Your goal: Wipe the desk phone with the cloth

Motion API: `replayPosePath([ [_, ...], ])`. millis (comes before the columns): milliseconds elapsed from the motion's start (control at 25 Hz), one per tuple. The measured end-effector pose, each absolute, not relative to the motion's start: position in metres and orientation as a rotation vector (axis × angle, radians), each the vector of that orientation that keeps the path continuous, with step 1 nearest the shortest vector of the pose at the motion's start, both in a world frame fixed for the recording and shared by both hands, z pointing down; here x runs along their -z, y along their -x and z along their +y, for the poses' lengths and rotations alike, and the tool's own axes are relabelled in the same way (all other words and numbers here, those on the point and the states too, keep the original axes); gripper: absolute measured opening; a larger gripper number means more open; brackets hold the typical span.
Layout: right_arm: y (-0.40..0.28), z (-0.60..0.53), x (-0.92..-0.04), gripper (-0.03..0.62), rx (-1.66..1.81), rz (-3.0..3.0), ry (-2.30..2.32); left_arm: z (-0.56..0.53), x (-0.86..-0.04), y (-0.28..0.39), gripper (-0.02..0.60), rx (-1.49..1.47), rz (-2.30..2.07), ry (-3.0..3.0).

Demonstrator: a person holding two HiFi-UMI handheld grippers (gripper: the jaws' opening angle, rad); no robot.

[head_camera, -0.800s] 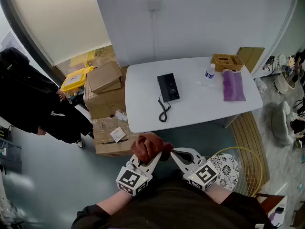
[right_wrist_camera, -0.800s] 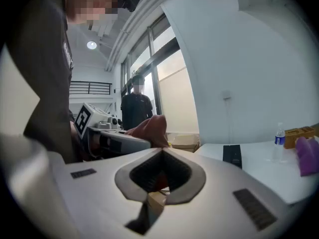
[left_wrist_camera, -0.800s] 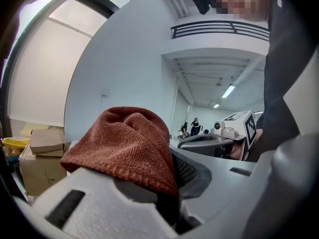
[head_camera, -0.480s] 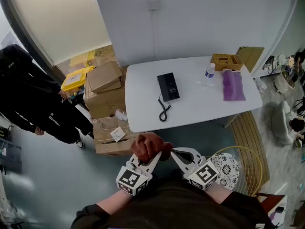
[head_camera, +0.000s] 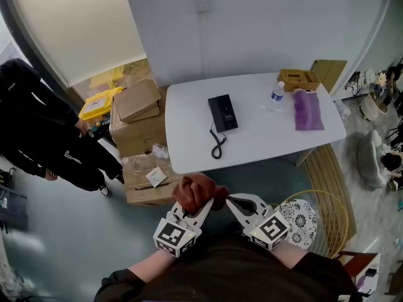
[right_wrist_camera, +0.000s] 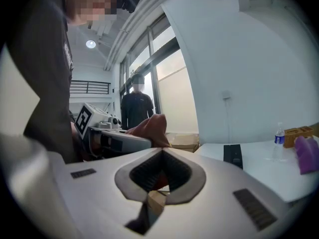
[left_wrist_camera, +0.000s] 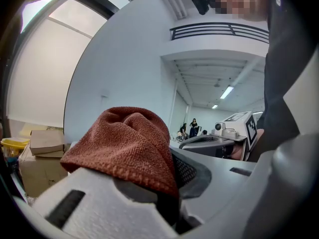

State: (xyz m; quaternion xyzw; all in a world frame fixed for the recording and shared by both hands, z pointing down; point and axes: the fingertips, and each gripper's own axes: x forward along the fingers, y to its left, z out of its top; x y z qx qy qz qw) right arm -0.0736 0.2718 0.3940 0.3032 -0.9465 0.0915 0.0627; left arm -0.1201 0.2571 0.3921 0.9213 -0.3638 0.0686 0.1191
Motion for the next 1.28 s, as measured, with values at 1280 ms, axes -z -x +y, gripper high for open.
replayPosePath([
  [1280,-0.005,0.018,-0.429,0.026,-0.367,-2.896,-0.7,-0.02,-0.432,0.061,0.057,-0.184,-1.336,-2.502],
])
